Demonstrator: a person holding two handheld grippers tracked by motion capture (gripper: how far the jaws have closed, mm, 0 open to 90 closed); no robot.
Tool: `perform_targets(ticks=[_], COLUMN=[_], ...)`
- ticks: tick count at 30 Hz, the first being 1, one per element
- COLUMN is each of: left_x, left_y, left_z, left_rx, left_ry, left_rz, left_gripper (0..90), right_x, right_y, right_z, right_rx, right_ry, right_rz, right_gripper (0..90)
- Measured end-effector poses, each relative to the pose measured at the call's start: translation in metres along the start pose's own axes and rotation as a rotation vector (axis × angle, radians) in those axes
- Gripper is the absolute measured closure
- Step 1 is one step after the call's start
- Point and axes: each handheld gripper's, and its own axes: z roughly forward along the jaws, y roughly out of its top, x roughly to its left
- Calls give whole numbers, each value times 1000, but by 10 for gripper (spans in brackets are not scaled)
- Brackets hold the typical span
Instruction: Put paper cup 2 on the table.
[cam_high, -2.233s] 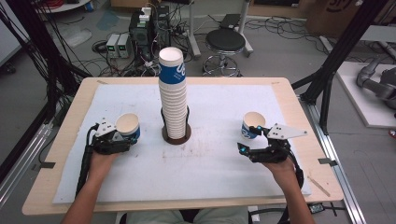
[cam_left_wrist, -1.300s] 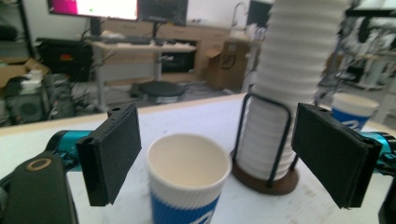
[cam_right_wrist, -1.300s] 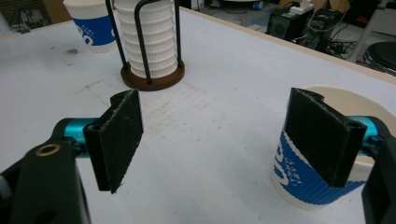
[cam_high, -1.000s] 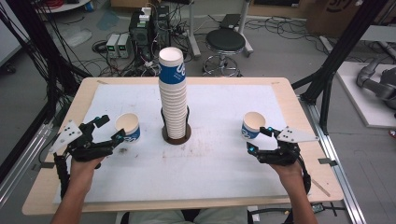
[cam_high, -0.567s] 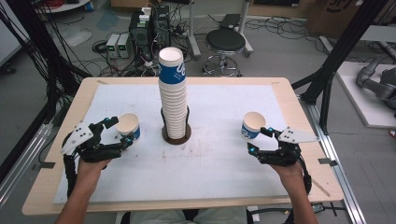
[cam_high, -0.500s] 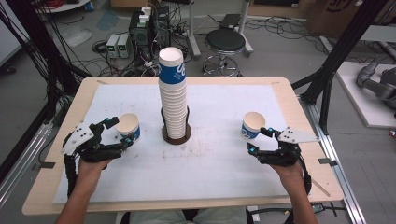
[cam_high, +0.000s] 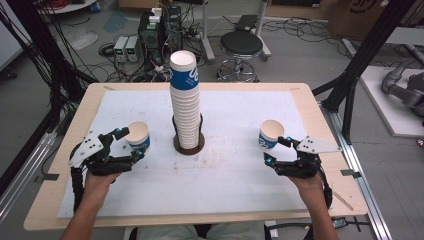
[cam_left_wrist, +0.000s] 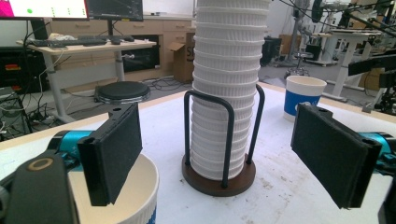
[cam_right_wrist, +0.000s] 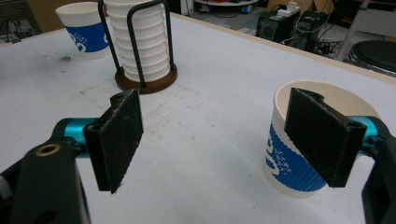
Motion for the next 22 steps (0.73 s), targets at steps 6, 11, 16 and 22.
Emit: perform_targets(ticks=[6,11,16,22], left_x=[0,2,2,2], left_y=[-1,-1,-1,-2], left_z=[0,0,1,1], left_rx=[2,-2,0,5], left_ry=[3,4,0,2], left_rz=[-2,-6,-5,-5], left_gripper=[162,162,162,162], right_x=[0,-1,-1,-1], right_y=[0,0,-1,-1], right_z=[-1,-1,-1,-1], right_rx=[-3,-6,-4,-1], right_ry=[-2,-1,0,1], right_rz=[3,4,6,2], right_gripper=[201,201,201,201])
